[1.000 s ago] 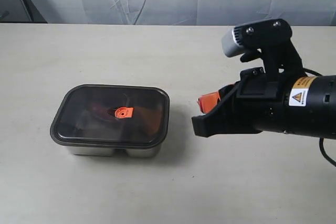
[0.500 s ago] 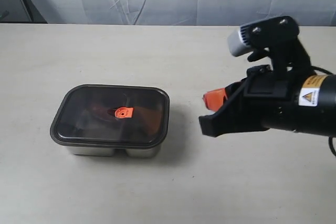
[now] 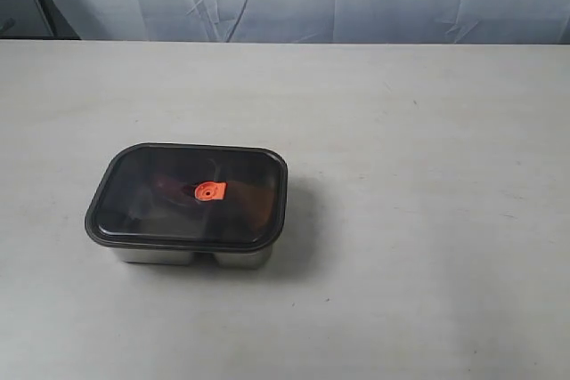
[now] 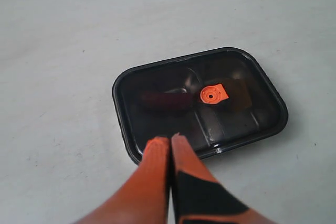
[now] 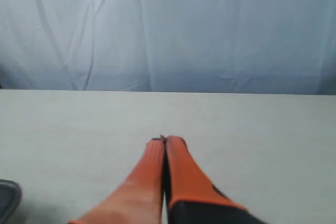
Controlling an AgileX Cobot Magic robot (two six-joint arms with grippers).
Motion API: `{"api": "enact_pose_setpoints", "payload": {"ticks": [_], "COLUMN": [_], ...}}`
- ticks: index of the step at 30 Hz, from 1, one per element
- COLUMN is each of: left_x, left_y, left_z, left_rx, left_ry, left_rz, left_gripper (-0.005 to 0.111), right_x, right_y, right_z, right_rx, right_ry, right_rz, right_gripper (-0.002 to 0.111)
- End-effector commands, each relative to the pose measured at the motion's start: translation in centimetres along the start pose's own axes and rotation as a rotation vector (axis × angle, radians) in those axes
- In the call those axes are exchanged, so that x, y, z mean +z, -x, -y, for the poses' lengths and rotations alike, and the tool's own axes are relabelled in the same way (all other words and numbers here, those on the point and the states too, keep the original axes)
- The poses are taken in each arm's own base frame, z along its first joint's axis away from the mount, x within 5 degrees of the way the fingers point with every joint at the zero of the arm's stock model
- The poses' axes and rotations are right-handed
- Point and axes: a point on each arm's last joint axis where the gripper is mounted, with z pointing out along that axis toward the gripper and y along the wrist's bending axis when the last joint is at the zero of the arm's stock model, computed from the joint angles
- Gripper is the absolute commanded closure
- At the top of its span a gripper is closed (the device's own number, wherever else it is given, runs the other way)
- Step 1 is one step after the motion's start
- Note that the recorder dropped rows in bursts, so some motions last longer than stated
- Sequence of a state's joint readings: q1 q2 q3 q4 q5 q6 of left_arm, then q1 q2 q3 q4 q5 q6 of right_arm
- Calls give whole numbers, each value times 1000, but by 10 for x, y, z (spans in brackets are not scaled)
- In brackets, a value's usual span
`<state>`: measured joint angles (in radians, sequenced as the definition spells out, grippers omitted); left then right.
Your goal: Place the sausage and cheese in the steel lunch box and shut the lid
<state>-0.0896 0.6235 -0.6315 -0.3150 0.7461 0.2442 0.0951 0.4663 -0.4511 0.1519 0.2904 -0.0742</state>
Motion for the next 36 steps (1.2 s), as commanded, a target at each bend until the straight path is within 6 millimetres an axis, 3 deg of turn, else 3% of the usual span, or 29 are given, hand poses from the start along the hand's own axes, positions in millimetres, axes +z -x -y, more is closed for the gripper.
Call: {"api": "enact_pose_setpoints", "payload": {"ticks": [1,19,30,36], "left_x": [-1,-1,-1,-1], "left_y": [0,0,0,0], "left_z": [0,0,0,0], "left_rx": [4,4,4,4], "left_ry": [3,3,3,3], "left_rz": [17,17,17,17], "left_gripper": [107,107,107,107], "right_x": [-23,-21,-19,-20], "right_y": [-18,-110,-132,-131], "right_z": [7,15,17,17], "right_rx": [-34,77,68,65], "right_ry": [-89,-132,-131,-130], "right_rz": [-14,-66,-82,-59], "right_gripper": [108,108,108,108]}}
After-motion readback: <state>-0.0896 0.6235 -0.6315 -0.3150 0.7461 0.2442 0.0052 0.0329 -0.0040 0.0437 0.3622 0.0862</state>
